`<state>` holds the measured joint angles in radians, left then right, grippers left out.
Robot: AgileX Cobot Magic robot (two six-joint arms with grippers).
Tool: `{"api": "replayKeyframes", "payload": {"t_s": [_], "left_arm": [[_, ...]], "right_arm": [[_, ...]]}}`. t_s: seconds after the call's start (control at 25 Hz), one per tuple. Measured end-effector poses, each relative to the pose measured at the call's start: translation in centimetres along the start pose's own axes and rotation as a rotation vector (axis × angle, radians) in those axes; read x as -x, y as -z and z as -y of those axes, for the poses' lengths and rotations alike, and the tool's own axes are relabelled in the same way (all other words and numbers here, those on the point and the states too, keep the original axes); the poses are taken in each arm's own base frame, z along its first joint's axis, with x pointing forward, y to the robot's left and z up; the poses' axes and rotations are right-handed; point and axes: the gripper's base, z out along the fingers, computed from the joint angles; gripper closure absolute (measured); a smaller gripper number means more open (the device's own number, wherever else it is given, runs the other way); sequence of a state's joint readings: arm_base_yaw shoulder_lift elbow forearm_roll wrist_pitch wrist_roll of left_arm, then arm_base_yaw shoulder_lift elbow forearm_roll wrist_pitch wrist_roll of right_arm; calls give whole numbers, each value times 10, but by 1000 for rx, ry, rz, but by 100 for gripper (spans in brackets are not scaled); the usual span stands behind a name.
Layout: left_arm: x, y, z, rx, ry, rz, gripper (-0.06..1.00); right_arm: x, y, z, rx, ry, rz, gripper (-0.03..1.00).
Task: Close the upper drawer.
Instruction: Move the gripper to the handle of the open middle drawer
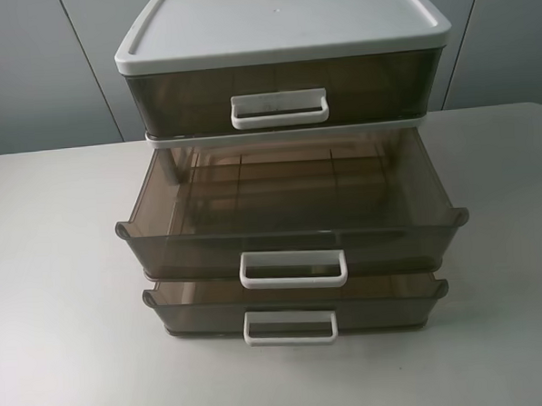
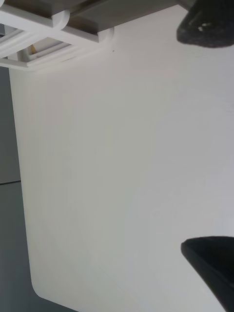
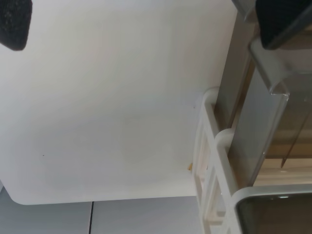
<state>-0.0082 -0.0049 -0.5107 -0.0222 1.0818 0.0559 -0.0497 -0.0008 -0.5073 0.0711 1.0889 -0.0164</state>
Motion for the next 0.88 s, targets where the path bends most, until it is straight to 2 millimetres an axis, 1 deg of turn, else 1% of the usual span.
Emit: {"api": "replayKeyframes", "payload": {"t_s": [0.88], "left_arm": [[0,0,0,0,0,0,20]], "right_arm": [[0,0,0,0,0,0,27]]}}
